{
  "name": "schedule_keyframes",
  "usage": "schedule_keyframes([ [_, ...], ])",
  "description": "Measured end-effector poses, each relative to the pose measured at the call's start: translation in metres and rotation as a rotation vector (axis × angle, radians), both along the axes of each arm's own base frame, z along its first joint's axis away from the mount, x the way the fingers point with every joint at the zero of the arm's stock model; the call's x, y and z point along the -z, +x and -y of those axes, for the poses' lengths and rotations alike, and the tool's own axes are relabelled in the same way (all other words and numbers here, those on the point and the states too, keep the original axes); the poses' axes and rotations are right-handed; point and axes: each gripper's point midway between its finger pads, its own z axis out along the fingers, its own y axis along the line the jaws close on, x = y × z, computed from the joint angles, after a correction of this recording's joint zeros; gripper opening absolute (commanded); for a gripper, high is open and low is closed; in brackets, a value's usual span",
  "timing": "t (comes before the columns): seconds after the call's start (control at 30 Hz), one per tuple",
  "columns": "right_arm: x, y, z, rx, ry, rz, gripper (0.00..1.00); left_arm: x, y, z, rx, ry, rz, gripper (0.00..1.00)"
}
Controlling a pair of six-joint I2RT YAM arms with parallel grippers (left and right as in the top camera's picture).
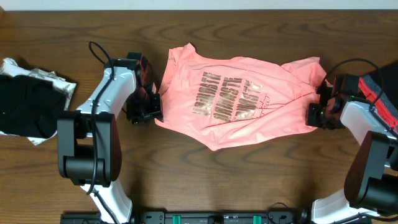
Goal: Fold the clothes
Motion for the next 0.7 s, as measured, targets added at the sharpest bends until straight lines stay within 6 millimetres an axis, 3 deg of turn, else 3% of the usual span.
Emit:
schedule_keyframes([
  [0.33,0.001,-0.007,-0.004,0.034,0.029,-0.028,0.01,0.000,-0.001,0.000,0.000,0.000,-0.002,0.51],
  [0.53,0.001,-0.007,-0.007,0.046,0.047,-0.028,0.01,-0.003,-0.016,-0.002,0.000,0.007,-0.066,0.52],
  [0.7,0.001,-0.007,-0.007,0.051,0.051,-0.028,0.01,0.000,-0.007,-0.007,0.007,0.040,-0.025,0.52],
])
